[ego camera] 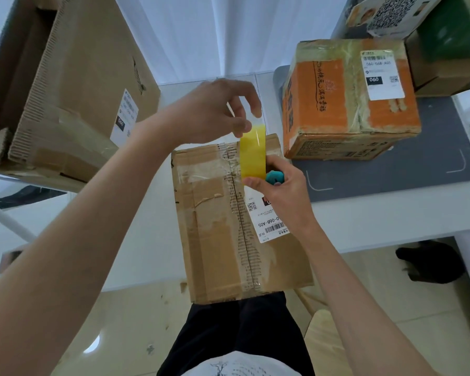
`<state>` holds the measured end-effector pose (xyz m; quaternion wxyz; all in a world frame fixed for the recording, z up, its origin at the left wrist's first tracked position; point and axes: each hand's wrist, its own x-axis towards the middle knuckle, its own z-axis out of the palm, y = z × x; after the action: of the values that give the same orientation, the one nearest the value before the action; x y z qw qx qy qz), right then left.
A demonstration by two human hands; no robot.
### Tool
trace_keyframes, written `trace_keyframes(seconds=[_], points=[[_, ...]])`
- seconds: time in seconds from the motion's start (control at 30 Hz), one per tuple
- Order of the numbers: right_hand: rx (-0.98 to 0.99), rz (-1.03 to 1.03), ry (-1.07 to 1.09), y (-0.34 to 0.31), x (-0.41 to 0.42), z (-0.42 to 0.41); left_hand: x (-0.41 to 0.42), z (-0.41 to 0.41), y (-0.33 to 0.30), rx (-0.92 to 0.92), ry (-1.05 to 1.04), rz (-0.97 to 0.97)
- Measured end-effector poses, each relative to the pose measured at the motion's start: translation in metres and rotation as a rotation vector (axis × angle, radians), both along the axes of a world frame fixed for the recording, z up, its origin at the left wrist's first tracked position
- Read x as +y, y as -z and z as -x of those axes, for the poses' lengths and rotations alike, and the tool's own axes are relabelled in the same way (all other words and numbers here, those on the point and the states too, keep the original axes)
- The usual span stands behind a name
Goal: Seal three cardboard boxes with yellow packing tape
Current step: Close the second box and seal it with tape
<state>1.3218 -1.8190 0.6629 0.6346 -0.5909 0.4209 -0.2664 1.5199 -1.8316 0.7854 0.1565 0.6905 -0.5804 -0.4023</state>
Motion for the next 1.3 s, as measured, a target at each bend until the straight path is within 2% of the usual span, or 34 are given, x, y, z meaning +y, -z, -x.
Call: trace_keyframes(seconds=[0.17,0.57,0.73,0.87,1.0,1.13,1.2,1.3], points=[[0.049,0.028,-0.017,0.006,0.001,0.001,-0.001,0.000,0.009,0.155,-0.085,-0.039],[0.087,0.098,0.039,0.005,-0.005,0.006,-0.008,0.005,0.036,0.197,-0.238,-0.046],[0.147,0.134,0.066,0.005,-0.003,0.024,-0.022,0.016,0.046,0.246,-0.313,-0.225],[0.189,0.079,0.035,0.005,0.002,0.053,-0.031,0.048,0.060,0.164,-0.251,-0.268],[0.228,0.043,0.106,0.010,-0.003,0.083,-0.031,0.068,0.082,-0.043,-0.196,-0.164],[0.363,0.136,0.257,0.021,-0.013,0.106,-0.020,0.046,0.105,-0.113,-0.293,-0.021],[0.462,0.159,0.300,0.033,-0.022,0.116,-0.008,0.028,0.119,-0.164,-0.336,0.021],[0.765,0.175,0.267,0.064,-0.038,0.128,0.013,0.009,0.140,-0.210,-0.350,0.015]])
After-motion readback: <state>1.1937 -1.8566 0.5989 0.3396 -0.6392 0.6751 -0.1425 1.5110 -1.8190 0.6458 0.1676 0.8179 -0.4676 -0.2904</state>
